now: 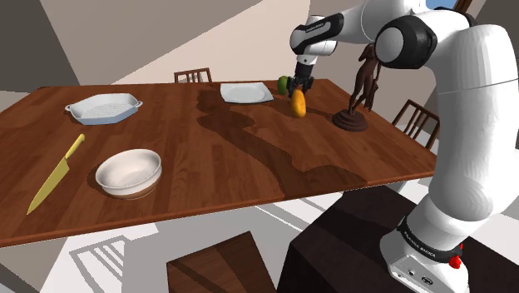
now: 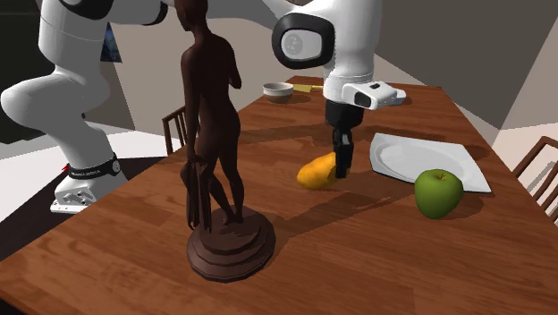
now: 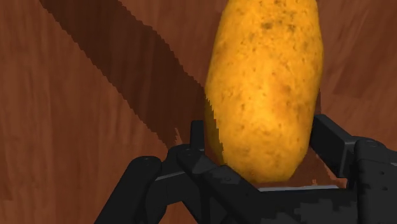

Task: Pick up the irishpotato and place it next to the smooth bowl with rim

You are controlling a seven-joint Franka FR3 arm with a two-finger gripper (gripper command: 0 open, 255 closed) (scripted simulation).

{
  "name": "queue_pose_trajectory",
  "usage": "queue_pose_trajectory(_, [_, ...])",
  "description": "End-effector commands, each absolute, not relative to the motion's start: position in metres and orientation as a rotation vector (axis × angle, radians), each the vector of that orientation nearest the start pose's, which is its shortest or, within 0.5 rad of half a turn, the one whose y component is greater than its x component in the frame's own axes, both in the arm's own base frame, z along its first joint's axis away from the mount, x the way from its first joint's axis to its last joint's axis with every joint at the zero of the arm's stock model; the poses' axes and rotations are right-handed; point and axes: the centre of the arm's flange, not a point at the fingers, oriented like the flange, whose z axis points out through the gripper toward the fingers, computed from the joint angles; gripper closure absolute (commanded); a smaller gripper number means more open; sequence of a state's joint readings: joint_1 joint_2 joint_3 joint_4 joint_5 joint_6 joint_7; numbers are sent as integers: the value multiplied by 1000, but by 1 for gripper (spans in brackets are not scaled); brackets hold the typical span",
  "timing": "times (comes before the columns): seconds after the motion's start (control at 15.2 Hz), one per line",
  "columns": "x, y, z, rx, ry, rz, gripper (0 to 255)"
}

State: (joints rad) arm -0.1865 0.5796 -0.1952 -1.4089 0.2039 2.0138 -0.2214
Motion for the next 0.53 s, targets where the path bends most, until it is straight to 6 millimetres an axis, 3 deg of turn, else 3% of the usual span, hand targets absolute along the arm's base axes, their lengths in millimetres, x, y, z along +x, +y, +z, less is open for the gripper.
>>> queue_pose_trajectory(0.0, [679,-231,384,-3058,325,-90,255])
queue_pose_trajectory(0.46, [679,-231,421,-3058,325,-90,255])
